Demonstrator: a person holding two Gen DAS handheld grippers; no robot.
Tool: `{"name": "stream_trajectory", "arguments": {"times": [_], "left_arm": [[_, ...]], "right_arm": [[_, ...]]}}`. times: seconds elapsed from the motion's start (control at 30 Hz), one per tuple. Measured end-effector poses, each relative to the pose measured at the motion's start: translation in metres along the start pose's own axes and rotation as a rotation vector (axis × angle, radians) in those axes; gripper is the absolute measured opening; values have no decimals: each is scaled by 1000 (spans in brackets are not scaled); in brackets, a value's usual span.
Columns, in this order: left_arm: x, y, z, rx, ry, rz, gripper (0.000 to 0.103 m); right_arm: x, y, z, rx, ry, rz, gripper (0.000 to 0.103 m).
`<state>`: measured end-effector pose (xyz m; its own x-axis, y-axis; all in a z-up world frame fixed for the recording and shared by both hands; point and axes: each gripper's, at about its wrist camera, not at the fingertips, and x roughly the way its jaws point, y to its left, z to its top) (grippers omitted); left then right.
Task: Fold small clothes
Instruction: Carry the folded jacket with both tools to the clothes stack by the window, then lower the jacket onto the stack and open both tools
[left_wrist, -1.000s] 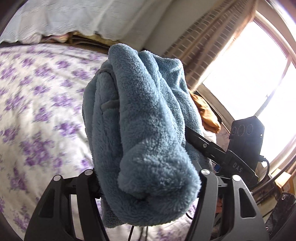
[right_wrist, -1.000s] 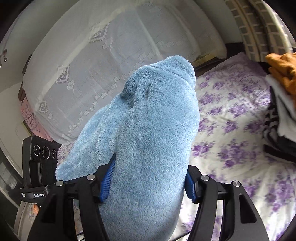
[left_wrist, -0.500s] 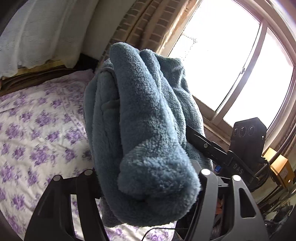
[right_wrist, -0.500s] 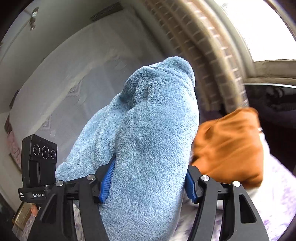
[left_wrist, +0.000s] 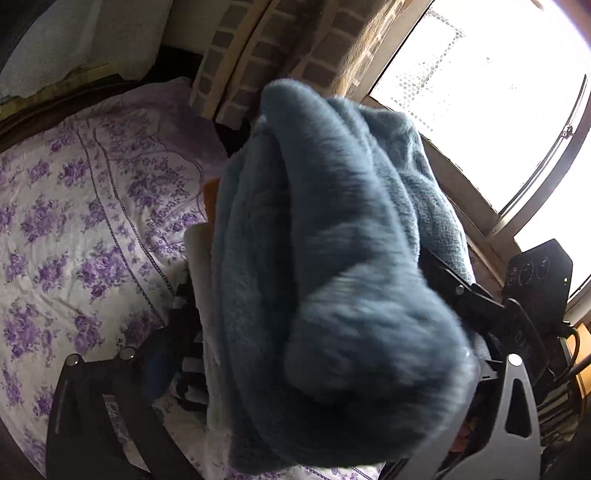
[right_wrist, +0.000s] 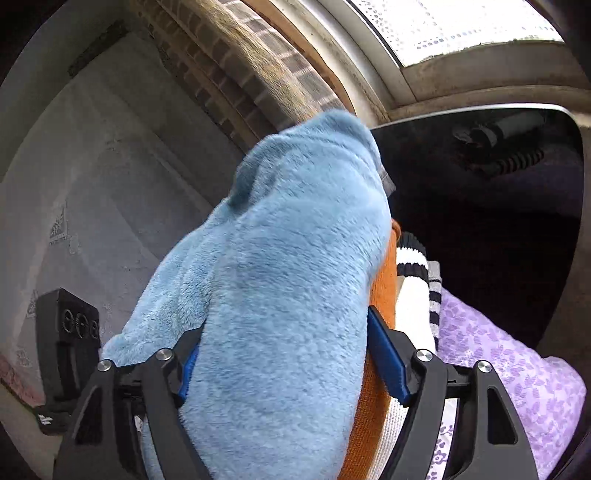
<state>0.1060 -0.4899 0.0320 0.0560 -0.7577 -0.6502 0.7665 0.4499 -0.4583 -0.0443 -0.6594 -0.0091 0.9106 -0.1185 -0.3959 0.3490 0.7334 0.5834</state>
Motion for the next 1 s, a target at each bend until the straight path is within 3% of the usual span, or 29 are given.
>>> {"name": "stream_trajectory", "arguments": {"times": [0.1,0.3,0.57,0.77,1.0], "left_arm": [[4,3,0,-15,10,-30,99],[-27,-24,4,68,-69,73,99],[-75,-57,-8,215,-203,366,99],[-90,-66,-31,243,-240,474,99],[-112,-74,-56,260,-279,512,99]], "right_arm": [[-1,0,-3,-17,-18,12,76],[-28,12,2,-39,-46,-5,77],[-74,62,-13,-247,-169,-187,79],[-99,75,-30,-301,-184,-268,81],[-120,84,-47,-323,-143,-294,85]]}}
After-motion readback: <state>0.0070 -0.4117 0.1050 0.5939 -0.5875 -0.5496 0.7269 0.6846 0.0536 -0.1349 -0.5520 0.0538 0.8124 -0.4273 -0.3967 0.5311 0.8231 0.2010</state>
